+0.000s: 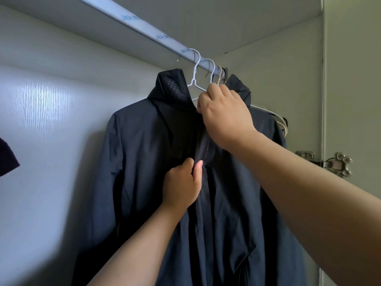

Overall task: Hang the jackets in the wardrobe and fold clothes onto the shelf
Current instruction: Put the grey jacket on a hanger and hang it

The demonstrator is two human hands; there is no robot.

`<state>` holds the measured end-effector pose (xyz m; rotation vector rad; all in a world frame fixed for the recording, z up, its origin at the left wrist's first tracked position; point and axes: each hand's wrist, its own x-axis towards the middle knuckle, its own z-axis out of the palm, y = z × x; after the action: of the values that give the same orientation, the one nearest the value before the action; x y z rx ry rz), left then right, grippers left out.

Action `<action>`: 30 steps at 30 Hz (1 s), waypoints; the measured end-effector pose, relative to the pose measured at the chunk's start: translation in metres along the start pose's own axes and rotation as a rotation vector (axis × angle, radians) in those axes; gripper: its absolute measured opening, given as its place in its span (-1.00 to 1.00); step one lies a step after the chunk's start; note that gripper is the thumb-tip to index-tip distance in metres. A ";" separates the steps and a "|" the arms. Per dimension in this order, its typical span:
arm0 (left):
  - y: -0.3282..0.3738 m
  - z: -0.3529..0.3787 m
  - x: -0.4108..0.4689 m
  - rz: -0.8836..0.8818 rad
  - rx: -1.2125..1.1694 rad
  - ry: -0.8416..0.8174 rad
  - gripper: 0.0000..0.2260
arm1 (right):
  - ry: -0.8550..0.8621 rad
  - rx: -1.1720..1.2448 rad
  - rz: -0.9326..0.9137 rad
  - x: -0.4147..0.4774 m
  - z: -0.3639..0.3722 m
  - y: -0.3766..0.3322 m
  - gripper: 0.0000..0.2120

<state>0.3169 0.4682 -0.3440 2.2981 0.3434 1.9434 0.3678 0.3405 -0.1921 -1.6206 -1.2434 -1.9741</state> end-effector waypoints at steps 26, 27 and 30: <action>0.012 -0.011 0.068 0.002 0.196 -0.155 -0.63 | -0.686 1.363 1.316 0.007 -0.008 -0.010 -0.80; 0.009 -0.011 0.068 0.015 0.197 -0.154 -0.57 | -0.810 1.362 1.293 0.009 -0.011 -0.006 -0.78; 0.005 -0.011 0.066 0.036 0.214 -0.156 -0.42 | -1.097 1.394 1.269 0.013 -0.011 0.001 -0.66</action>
<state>0.3167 0.4792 -0.2778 2.5859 0.5196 1.8065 0.3573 0.3352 -0.1796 -1.6697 -0.8641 0.6076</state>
